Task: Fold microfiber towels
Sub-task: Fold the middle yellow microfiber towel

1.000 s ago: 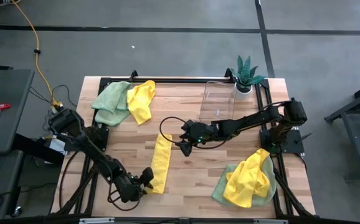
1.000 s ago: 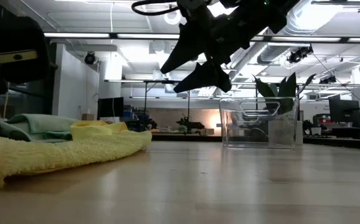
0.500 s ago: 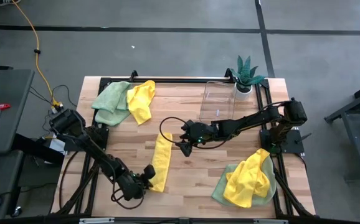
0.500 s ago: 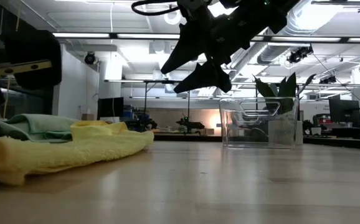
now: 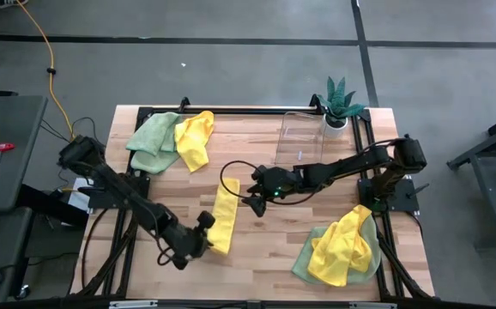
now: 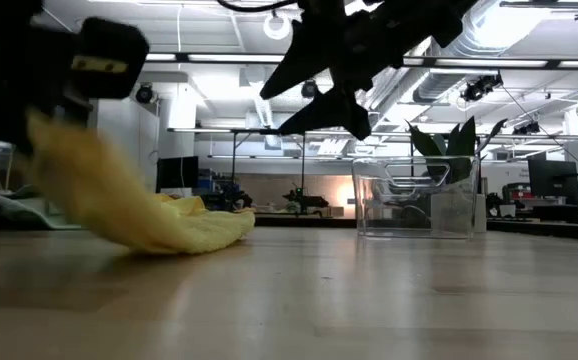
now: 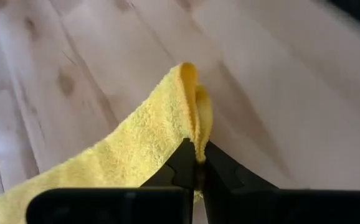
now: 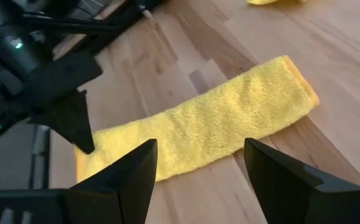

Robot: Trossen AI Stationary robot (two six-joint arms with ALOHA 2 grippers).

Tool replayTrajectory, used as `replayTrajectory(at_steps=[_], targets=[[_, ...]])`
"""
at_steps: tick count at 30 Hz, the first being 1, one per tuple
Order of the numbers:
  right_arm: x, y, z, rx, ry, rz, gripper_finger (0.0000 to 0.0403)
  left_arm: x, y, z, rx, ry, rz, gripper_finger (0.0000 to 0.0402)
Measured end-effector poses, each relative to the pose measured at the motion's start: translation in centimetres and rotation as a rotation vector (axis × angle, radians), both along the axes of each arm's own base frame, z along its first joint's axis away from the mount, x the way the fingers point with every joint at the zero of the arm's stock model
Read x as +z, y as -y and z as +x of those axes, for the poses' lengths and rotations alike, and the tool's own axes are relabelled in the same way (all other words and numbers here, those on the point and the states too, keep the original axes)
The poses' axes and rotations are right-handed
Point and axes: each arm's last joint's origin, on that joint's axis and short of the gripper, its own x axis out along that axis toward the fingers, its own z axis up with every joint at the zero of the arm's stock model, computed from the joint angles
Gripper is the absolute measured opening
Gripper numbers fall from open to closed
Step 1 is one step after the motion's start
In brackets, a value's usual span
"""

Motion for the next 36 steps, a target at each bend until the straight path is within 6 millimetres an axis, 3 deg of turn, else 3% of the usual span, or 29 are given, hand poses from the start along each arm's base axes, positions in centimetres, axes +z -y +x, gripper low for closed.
replayTrajectory(at_steps=[5,12,17,28,36], targets=[[0.7,-1.8,-0.3,0.157,0.034,-0.006,0.0232,1.5,-2.0,0.6,0.089,0.04,-0.092,0.0002],[-0.2,-7.0,-1.3,0.397,0.054,-0.267,0.0232,1.8,-3.6,1.2,0.204,0.032,-0.18,0.0001],[-1.6,-9.2,-1.6,0.291,0.034,-0.443,0.0232,1.8,-3.8,1.3,0.251,0.031,-0.217,0.0001],[-5.8,-12.2,-0.1,0.239,0.092,-0.332,0.0232,1.8,-4.2,1.4,0.381,0.028,-0.3,0.0],[-7.3,-12.1,0.3,0.058,0.103,-0.369,0.0232,1.9,-5.1,1.8,0.479,0.043,-0.335,0.0]])
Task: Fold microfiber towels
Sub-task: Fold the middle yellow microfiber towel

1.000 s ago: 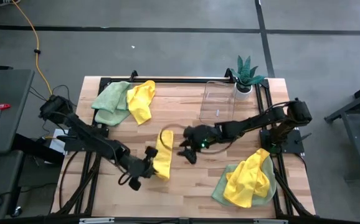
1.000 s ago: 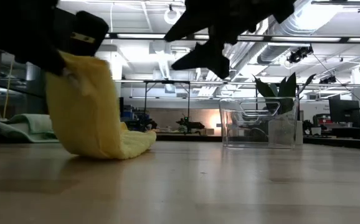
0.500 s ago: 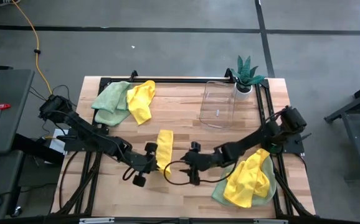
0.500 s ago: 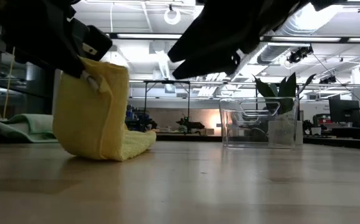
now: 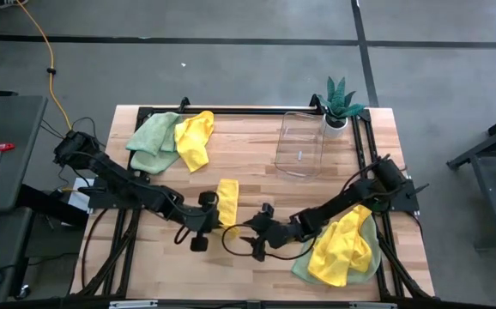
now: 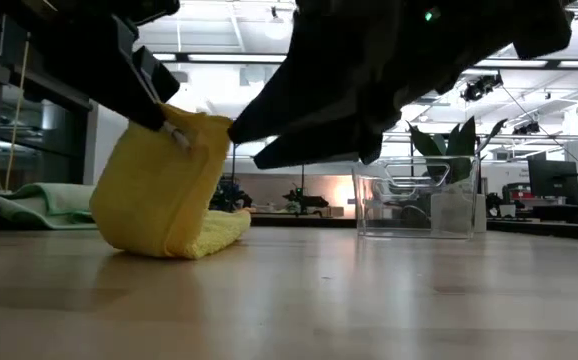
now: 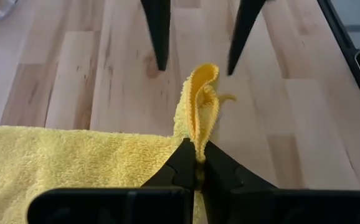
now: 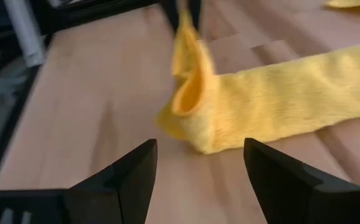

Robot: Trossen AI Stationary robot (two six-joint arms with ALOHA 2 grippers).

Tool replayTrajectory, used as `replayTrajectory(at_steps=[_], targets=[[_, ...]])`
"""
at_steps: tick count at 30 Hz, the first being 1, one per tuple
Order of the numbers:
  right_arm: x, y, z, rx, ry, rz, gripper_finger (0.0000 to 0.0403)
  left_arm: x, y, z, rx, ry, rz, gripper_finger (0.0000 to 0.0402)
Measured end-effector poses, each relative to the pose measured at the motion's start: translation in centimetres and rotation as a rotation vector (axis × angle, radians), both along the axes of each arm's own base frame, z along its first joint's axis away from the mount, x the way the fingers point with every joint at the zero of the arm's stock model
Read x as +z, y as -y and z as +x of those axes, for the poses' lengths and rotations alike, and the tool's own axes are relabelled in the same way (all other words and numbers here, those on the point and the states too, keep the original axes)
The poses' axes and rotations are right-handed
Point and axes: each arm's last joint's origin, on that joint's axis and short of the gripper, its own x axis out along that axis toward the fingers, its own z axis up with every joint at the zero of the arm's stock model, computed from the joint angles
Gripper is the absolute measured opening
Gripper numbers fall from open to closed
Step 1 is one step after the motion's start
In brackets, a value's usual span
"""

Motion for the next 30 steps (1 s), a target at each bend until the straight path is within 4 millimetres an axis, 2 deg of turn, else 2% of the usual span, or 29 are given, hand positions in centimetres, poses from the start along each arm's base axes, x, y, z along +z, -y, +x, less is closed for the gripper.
replayTrajectory(at_steps=[8,14,19,30], targets=[[-0.9,-0.3,0.6,0.022,0.047,0.037,0.0232,0.0,-0.8,0.3,0.04,0.002,-0.012,0.0],[-0.2,-0.4,1.2,0.02,0.064,0.016,0.0232,0.0,-1.0,0.3,0.055,0.003,-0.02,0.0],[-0.1,0.2,1.5,-0.06,0.035,-0.02,0.0232,0.0,-1.0,0.3,0.058,0.004,-0.025,0.0],[-0.2,0.1,1.5,0.003,0.009,0.014,0.0232,0.0,-0.9,0.3,0.065,0.003,-0.034,0.0]])
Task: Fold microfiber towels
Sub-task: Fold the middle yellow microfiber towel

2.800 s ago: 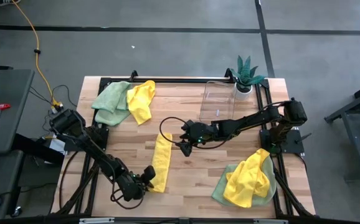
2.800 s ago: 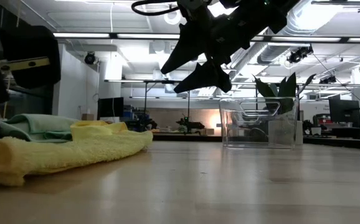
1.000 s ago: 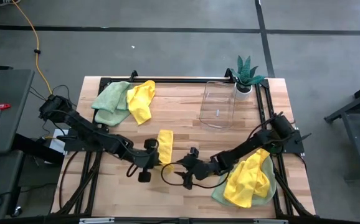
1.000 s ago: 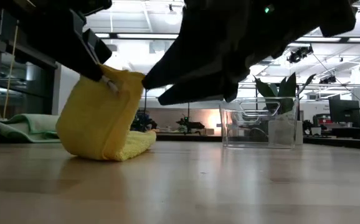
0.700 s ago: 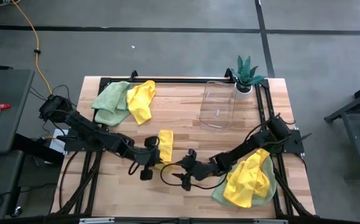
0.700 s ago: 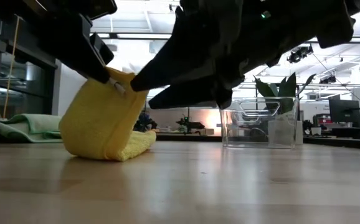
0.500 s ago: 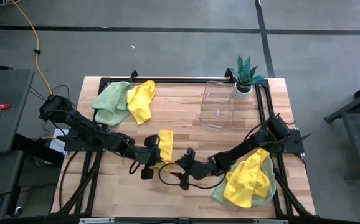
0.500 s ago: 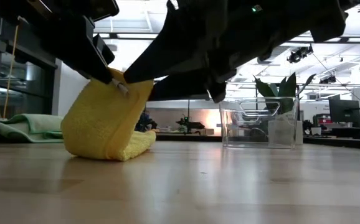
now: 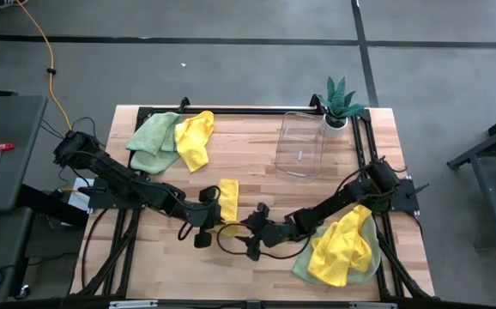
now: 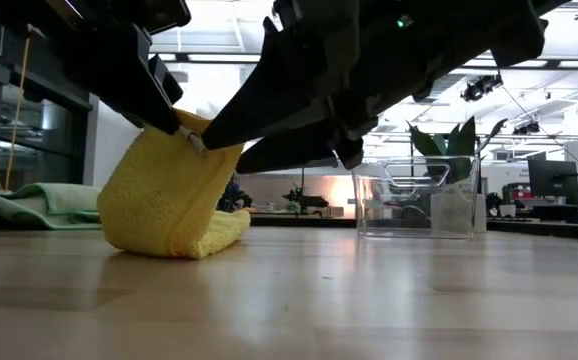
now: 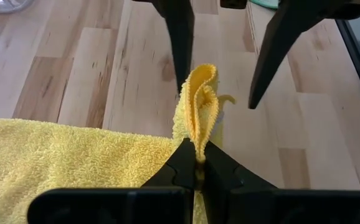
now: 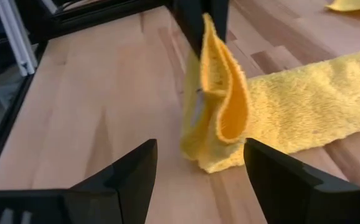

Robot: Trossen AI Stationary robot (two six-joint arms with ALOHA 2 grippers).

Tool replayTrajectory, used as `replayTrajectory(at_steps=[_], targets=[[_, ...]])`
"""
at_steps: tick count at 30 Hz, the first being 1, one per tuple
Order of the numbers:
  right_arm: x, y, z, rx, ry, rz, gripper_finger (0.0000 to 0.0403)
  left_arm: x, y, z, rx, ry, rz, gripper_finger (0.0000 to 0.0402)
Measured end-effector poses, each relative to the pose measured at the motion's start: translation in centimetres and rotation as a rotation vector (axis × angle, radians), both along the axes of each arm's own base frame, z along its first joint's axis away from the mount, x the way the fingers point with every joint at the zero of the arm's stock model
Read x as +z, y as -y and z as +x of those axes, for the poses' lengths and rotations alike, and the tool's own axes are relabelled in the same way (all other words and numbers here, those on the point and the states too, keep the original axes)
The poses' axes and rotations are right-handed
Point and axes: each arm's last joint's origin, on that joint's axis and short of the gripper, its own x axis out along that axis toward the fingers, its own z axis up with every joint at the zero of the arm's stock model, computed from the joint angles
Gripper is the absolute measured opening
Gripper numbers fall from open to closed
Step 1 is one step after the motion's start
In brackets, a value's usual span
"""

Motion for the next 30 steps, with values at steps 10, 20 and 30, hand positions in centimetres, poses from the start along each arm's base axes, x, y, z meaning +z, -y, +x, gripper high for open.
replayTrajectory(at_steps=[10,20,30], targets=[[0.08,0.05,0.05,-0.013,0.011,-0.002,0.0185,0.0,-0.01,0.0,0.002,0.001,0.001,0.0],[0.09,-0.07,0.08,0.014,0.007,0.049,0.0075,0.0,-0.01,0.0,0.005,0.001,-0.001,0.0],[0.38,-0.15,0.32,0.037,0.026,0.181,0.0006,-0.01,0.28,-0.08,0.045,-0.003,-0.072,0.0]])
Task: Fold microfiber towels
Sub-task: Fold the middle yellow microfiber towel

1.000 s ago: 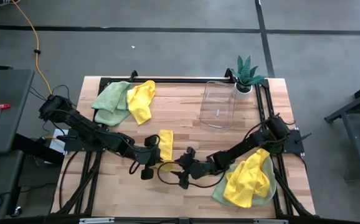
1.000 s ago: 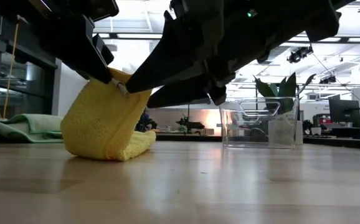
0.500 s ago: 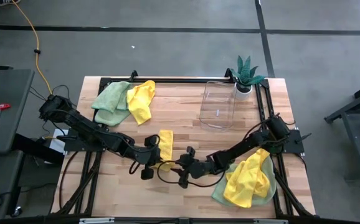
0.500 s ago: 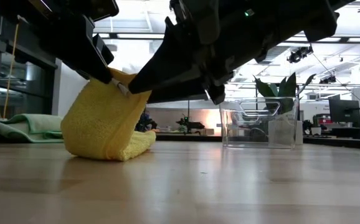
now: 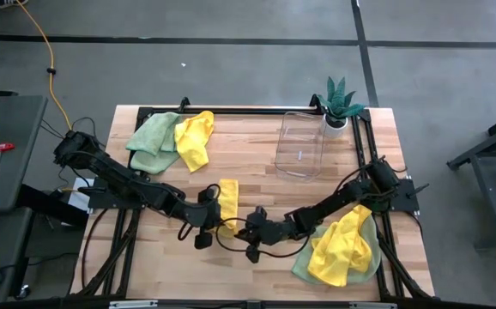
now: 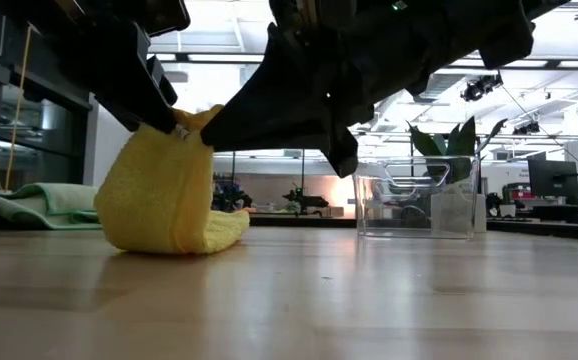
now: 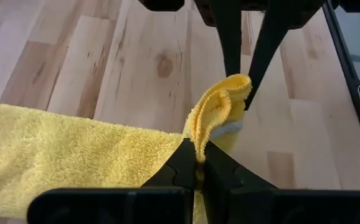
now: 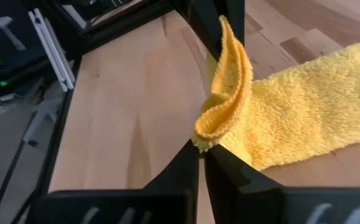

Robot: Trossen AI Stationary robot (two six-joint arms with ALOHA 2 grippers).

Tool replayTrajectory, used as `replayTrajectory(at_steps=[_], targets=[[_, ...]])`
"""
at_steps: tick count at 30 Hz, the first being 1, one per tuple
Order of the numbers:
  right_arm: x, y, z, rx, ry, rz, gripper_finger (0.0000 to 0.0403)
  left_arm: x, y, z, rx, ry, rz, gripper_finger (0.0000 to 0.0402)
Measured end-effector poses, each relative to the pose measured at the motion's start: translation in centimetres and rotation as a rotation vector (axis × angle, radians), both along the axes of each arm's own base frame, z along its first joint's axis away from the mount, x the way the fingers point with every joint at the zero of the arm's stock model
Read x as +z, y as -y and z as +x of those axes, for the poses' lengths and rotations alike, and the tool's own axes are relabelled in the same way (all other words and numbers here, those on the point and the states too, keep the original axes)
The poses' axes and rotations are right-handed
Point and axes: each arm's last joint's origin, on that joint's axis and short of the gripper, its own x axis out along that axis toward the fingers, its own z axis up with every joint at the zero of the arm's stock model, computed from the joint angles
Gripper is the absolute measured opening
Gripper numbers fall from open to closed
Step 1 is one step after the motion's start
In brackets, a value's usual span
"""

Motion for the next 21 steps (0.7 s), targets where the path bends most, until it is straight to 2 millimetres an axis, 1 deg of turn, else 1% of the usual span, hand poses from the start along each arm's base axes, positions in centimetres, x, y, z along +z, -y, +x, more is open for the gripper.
replayTrajectory(at_steps=[2,4,7,10,12,14,18,21], targets=[[0.1,0.0,0.0,0.003,-0.003,0.0,0.0003,0.0,0.1,0.0,0.003,-0.002,-0.014,0.0],[0.6,0.1,-0.1,0.006,-0.001,-0.006,0.0003,0.2,0.2,-0.2,0.0,-0.003,-0.047,0.0],[2.2,0.7,-0.5,0.02,-0.008,-0.033,0.0002,1.1,0.4,-0.5,-0.011,0.019,-0.11,0.0],[4.1,1.7,-0.9,0.054,-0.017,-0.065,0.0001,2.3,0.7,-1.3,-0.002,0.047,-0.153,0.0],[5.2,2.4,-1.1,0.073,-0.021,-0.052,0.0001,3.1,1.1,-1.8,0.032,0.083,-0.168,0.0],[5.8,3.1,-1.2,0.087,-0.029,-0.035,0.0001,3.6,1.7,-2.1,0.066,0.124,-0.186,0.0],[6.3,3.6,-1.1,0.104,-0.021,0.011,0.0,3.6,3.3,-2.3,0.12,0.178,-0.224,0.0],[6.3,3.7,-1.0,0.102,-0.027,0.053,0.0,2.9,4.4,-2.4,0.162,0.183,-0.215,0.0]])
